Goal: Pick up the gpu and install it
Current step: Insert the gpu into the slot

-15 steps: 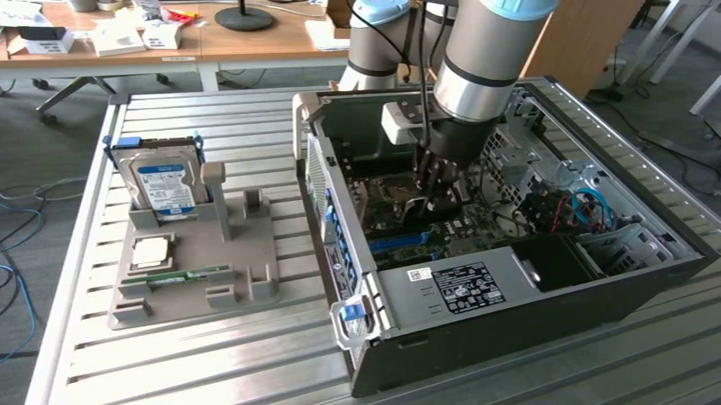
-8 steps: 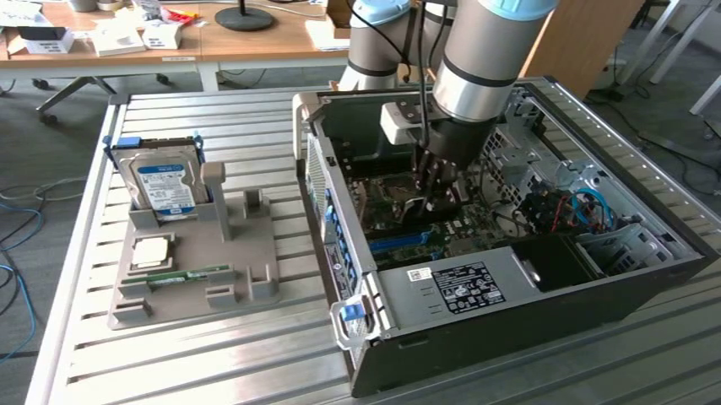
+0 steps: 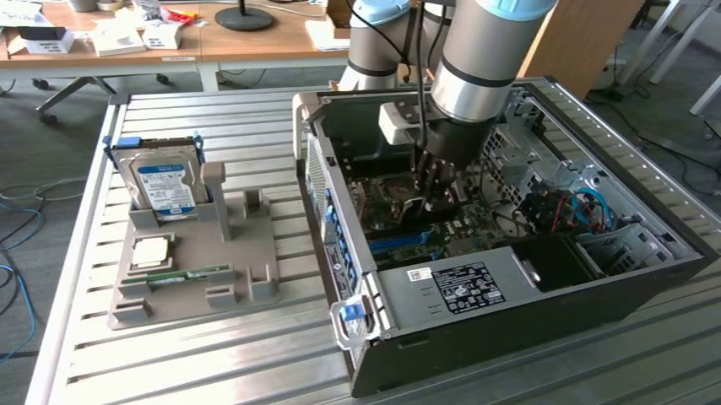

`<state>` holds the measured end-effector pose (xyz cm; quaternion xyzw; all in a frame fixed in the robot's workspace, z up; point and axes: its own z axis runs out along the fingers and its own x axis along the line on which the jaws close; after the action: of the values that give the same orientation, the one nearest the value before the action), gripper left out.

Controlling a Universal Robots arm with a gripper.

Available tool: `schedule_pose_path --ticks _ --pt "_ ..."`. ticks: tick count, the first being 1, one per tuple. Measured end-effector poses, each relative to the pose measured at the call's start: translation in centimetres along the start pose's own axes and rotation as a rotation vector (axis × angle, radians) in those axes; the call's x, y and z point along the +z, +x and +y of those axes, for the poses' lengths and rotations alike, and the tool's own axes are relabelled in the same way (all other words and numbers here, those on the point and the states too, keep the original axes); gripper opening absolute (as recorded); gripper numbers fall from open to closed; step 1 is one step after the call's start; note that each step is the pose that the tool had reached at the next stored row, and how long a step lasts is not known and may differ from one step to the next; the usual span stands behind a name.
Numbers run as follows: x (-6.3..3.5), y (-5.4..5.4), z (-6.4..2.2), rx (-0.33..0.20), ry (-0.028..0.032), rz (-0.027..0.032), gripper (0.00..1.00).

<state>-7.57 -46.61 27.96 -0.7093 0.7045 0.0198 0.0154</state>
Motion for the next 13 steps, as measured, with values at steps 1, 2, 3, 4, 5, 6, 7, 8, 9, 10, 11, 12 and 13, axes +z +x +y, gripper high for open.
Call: schedule_pose_path --ticks 1,2,3,4,5,6,7,8,9,10,11,12,13 --pt "0.01 -0.01 0.0 0.0 0.0 -0.0002 0.26" --pt "0.02 -0.04 0.0 0.0 0.0002 -0.0005 0.26" --pt "0.02 -0.06 0.0 0.0 0.0001 -0.0002 0.26" --pt "0.01 -0.07 0.0 0.0 0.0 -0.0001 0.26" --pt "0.01 -0.07 0.0 0.0 0.0001 -0.0001 0.26" --pt "0.01 -0.07 0.0 0.0 0.0 0.0 0.26" --pt "0.0 -0.07 0.0 0.0 0.0 0.0 0.26" --pt "0.01 -0.07 0.0 0.0 0.0 0.0 0.26" --pt "0.04 -0.08 0.0 0.0 0.0 -0.0001 0.26" --pt "0.1 -0.08 -0.01 0.0 0.0002 -0.0003 0.26" --pt "0.15 -0.07 0.0 0.0 0.0001 -0.0002 0.26" --pt "0.21 -0.07 0.0 0.0 -0.0001 0.0 0.26" --pt "0.28 -0.06 0.0 0.0 0.0 0.0 0.26"
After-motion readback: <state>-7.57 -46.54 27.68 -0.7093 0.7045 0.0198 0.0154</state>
